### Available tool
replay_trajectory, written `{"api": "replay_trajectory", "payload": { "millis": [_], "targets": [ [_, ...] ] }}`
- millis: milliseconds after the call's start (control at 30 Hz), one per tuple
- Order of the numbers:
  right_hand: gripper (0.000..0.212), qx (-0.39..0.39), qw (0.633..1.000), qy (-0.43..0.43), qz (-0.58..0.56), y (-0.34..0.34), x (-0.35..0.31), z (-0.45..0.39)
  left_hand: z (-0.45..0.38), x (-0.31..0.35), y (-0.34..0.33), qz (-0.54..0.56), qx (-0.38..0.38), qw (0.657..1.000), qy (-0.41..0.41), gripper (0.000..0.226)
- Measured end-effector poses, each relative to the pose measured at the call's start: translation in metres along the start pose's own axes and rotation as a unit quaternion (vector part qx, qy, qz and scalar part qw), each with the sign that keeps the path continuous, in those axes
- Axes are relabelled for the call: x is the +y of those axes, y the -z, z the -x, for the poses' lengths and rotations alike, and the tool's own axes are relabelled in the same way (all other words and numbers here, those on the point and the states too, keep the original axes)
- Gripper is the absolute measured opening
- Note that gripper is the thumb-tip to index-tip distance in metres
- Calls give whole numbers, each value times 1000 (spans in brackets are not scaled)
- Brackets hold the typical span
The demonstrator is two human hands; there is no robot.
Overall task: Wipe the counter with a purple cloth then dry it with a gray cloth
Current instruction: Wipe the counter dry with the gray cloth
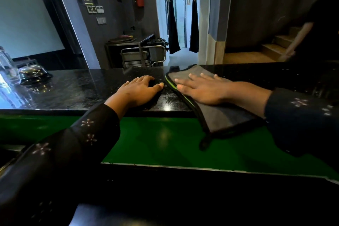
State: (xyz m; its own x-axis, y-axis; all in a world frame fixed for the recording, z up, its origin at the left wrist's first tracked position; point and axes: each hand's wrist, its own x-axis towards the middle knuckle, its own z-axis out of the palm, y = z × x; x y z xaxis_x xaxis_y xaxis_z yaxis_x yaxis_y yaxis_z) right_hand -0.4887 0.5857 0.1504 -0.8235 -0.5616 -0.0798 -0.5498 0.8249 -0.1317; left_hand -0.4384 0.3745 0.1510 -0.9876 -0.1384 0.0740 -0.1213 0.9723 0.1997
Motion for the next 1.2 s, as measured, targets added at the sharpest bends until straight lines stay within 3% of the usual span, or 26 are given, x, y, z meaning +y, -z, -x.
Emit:
{"api": "replay_trajectory", "payload": {
  "millis": [100, 333, 600, 833, 1000, 1100, 1200],
  "targets": [
    [68, 0, 1000, -12, 3, 3, 12, 4, 0, 0, -1, 1, -1, 1000, -2, 67],
    [70, 13, 991, -132, -27, 8, -5, -23, 0, 0, 1, 11, 1, 1000, 3, 67],
    [65, 8, 999, -40, -2, 0, 0, 25, 4, -2, 0, 6, 2, 1000, -11, 69],
    [73, 29, 983, -178, -17, 9, 17, -8, 1, -1, -3, -2, 11, 1000, -10, 67],
    [67, 32, 994, -98, -29, -2, -58, -28, -4, -1, -2, -1, 0, 1000, -5, 60],
    [62, 21, 995, -84, -46, 0, -63, -43, -5, -2, -3, 6, -9, 1000, -6, 57],
    [93, 10, 994, -95, -48, 4, -47, -57, -2, -5, -1, 3, -7, 1000, -9, 59]
  ]
}}
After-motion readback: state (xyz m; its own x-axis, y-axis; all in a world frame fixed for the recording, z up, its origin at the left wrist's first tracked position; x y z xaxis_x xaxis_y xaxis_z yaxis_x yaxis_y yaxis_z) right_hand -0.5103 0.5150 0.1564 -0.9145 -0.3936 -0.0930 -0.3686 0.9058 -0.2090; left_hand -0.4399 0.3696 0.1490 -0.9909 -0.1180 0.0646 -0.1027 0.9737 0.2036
